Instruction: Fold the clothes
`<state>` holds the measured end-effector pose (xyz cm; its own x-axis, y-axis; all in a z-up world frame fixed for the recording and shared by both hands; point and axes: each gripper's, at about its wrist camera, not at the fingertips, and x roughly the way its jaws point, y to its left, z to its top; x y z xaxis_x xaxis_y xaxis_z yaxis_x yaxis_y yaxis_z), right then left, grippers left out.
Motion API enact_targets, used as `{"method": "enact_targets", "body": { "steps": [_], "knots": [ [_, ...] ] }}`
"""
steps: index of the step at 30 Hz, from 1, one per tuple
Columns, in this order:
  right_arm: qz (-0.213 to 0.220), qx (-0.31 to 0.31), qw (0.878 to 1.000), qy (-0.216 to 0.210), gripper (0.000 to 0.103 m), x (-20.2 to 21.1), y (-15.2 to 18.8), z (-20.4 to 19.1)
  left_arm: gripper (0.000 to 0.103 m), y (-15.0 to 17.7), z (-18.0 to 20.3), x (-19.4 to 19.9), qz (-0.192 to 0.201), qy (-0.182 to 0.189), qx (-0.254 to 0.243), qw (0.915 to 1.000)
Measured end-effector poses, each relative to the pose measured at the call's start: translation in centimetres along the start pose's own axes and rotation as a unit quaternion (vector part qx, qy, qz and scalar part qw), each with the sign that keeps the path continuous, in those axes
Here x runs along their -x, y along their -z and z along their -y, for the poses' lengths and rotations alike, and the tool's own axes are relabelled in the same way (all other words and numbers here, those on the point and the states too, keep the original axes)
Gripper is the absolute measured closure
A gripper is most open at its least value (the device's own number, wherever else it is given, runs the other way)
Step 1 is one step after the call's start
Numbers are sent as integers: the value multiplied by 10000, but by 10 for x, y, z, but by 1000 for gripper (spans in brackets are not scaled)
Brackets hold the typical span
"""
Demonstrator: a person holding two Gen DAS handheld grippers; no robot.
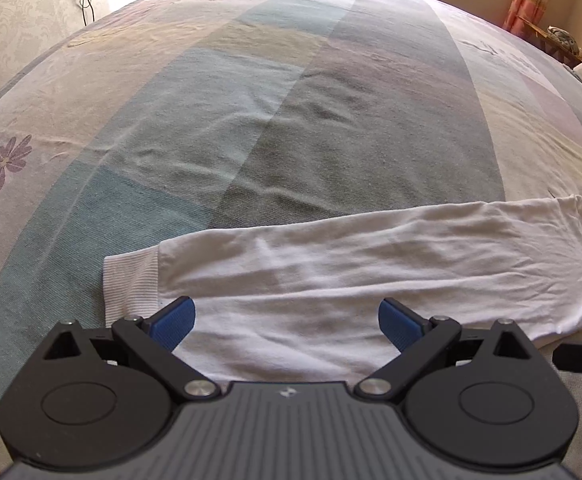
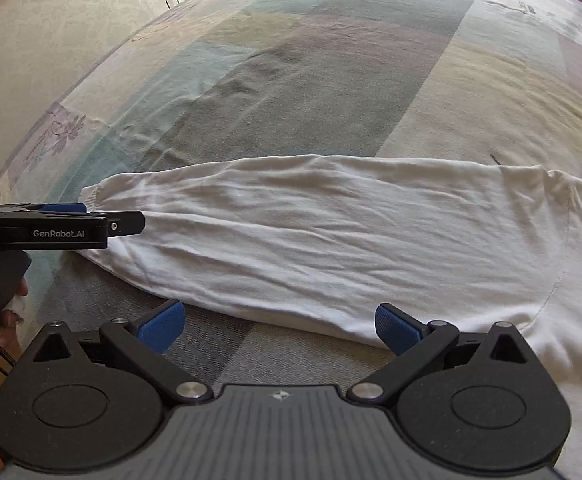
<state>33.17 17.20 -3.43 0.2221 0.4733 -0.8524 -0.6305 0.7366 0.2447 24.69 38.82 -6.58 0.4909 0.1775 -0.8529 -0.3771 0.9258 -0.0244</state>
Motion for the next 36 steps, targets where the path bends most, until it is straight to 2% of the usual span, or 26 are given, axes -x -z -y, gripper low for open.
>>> {"method": "enact_targets", "body": {
  "steps": [4,7,10,12,15,20,23,27,31,33,36],
  "knots": [
    [97,27,9985,531,0,7,-3,26,5,15,14,-1,-114,81,-17,9999],
    [114,-119,9963,847,0,13,-1,50,3,24,14,-5,-284,-128,-151,9994],
    [147,-222,9941,1056,0,22,3,68,5,19,4,3,-404,-377,141,9984],
    [133,-220,9930,1153,0,28,8,79,5,16,6,12,-329,-469,70,9983],
    [61,-206,9924,1212,0,37,22,97,5,13,21,23,-210,-383,-64,9990],
    [-138,-143,9923,1226,0,61,55,123,5,4,85,25,-111,157,-539,9984],
    [-315,-150,9916,1247,0,77,80,139,5,1,135,26,-104,778,-900,9928],
    [-670,-128,9876,1416,0,101,125,166,5,2,197,36,-163,1504,-1158,9817],
    [-797,-163,9830,1647,0,126,158,191,5,10,256,48,-274,2100,-1527,9653],
    [-841,-300,9819,1672,0,135,173,205,5,19,281,50,-373,2347,-1660,9570],
    [-903,-482,9807,1663,0,139,191,222,5,38,308,46,-571,2569,-1740,9489]
  ]
}}
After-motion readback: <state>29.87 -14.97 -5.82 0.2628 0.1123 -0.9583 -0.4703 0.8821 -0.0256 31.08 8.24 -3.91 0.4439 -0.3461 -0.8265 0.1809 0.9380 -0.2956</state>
